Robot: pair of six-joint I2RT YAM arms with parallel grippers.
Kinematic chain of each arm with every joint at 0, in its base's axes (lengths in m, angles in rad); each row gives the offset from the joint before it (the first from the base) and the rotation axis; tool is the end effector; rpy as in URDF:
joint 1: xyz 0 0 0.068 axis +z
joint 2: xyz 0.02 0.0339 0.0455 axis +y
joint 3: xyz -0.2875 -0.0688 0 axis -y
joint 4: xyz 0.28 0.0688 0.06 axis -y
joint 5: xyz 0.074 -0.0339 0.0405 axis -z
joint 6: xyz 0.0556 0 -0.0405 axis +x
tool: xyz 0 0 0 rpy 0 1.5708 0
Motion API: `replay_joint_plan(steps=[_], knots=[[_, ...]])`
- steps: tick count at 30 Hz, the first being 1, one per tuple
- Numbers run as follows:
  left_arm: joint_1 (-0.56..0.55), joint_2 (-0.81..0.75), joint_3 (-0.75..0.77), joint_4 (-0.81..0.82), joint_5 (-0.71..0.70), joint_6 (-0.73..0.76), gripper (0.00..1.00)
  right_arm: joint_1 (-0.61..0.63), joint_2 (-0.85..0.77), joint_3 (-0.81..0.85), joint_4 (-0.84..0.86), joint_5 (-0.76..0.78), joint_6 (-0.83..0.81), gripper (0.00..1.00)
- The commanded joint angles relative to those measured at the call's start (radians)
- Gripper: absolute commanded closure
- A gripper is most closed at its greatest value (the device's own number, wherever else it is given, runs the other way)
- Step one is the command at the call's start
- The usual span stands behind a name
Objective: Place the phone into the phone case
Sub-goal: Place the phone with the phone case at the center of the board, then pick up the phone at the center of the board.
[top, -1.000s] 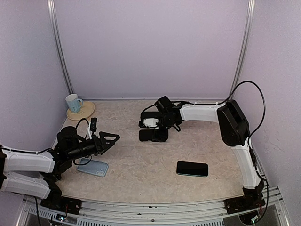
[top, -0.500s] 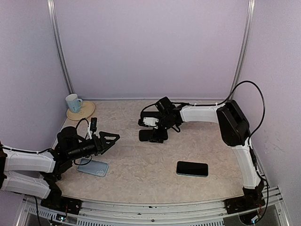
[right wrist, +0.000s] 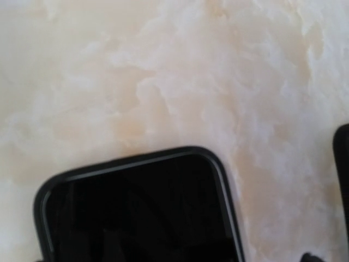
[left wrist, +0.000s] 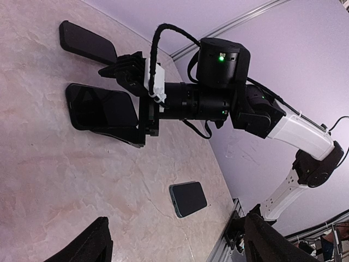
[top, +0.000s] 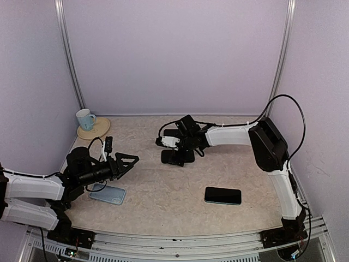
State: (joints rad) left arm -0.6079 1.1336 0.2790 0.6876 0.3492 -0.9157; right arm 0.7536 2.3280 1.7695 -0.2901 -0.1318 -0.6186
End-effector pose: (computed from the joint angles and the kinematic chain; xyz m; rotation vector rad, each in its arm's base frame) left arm 0.1959 -0.1595 0.1812 -0.0114 1.9521 -1.3732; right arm 0.4122 0.3968 0.1281 -1.5803 1.8348 0.2211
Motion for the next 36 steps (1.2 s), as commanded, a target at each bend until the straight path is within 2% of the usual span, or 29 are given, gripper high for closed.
replay_joint_plan(steps=[1,7,14,20,26,33,36], knots=[[-0.007,-0.005,-0.014,0.028,-0.014,-0.001,0.19,0.006,0.018,-0.021,0.042,0.068,0.017,0.00],[-0.009,0.003,-0.009,0.032,-0.012,-0.002,0.19,0.006,0.025,0.003,0.042,0.078,0.017,0.00],[-0.010,-0.011,-0.002,0.005,-0.014,0.014,0.18,0.010,-0.070,-0.068,0.043,-0.040,0.016,0.00],[-0.026,-0.008,0.019,-0.025,-0.023,0.040,0.13,0.012,-0.213,-0.203,0.049,-0.113,0.069,0.00],[-0.043,0.010,0.031,-0.033,-0.036,0.054,0.07,0.016,-0.373,-0.389,0.048,-0.116,0.134,0.00],[-0.057,0.020,0.034,-0.039,-0.048,0.068,0.05,0.031,-0.530,-0.562,-0.087,-0.070,0.225,0.00],[-0.064,0.037,0.042,-0.035,-0.051,0.073,0.01,0.054,-0.565,-0.580,-0.139,-0.023,0.250,0.00]])
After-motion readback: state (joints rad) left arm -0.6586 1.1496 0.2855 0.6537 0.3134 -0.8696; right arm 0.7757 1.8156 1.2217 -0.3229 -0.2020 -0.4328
